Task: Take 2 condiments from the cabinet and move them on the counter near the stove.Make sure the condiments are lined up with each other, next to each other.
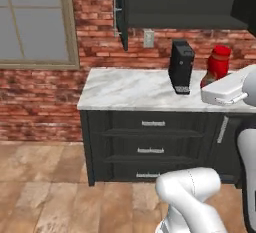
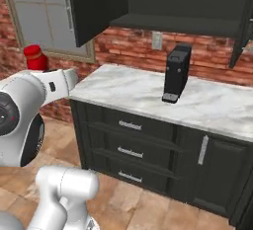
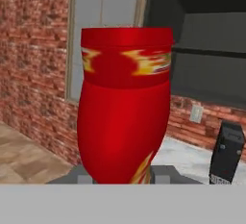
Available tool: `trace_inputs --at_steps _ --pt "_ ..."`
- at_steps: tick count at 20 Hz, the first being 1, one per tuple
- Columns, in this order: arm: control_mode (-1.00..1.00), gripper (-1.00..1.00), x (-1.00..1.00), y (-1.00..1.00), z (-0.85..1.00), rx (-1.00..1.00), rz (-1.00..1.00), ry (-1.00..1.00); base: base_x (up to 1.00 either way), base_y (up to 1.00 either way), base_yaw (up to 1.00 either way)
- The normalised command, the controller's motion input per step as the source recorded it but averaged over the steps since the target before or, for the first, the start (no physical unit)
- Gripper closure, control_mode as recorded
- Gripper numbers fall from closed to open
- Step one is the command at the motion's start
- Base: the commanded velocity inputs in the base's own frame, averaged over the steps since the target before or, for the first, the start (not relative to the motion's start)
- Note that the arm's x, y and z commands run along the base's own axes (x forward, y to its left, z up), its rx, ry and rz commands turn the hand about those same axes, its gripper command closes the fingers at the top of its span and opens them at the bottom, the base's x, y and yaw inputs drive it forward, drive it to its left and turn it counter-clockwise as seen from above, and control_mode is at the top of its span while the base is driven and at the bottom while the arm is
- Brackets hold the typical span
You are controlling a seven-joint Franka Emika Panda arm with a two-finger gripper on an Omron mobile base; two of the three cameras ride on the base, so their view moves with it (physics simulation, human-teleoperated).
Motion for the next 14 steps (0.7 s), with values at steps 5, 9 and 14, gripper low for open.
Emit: trace_inputs --at_steps 5,9,14 --pt "1.00 1.00 0.00 0.00 0.00 0.00 0.00 0.00 -0.34 0.62 0.85" --pt "1.00 1.00 0.00 0.00 0.00 0.00 0.00 0.00 -0.36 0.39 0.88" --pt "1.00 1.00 0.00 0.00 0.00 0.00 0.00 0.00 -0.35 0.30 0.86"
